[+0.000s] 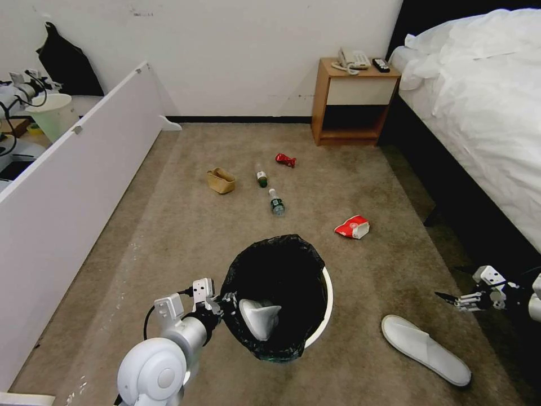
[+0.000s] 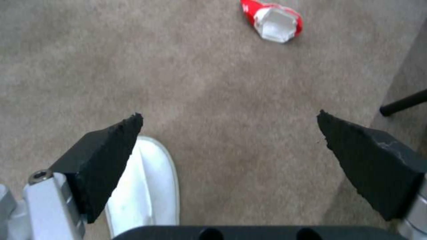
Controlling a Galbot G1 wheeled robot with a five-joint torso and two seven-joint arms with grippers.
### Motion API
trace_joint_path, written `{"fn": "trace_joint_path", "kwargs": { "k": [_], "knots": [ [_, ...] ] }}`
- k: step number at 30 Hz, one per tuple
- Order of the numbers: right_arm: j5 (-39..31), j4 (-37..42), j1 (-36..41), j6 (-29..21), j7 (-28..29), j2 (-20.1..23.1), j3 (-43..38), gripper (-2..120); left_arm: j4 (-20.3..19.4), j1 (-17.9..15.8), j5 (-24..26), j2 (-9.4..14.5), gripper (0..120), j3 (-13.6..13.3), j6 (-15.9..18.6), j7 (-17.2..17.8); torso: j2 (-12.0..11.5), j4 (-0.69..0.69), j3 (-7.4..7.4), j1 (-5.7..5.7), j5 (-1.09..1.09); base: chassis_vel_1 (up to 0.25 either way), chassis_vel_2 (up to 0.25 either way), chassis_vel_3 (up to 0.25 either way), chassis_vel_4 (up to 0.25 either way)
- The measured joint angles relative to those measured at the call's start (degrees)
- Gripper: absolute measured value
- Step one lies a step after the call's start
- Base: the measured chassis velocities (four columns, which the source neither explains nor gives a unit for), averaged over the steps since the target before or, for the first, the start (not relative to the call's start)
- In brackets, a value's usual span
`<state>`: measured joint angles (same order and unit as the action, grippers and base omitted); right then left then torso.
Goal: Pick up the trash bin, then pick up the garbage from the floor and place it into the trash bin.
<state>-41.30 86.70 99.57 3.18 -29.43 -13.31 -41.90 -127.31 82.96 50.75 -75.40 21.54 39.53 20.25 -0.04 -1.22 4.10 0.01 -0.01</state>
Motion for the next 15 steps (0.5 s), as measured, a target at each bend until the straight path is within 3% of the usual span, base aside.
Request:
{"fn": "trace_joint_path", "kwargs": {
  "k": [15],
  "knots": [
    [-1.31, -2.27, -0.19, -0.41, -1.31, 2.78, 2.96, 100, 0.79, 0.01, -1.16, -1.40, 2, -0.14, -0.05, -0.63, 0.00, 0.00, 0.00, 0.00, 0.00, 0.000, 0.000, 0.000, 0.000]
  ]
}}
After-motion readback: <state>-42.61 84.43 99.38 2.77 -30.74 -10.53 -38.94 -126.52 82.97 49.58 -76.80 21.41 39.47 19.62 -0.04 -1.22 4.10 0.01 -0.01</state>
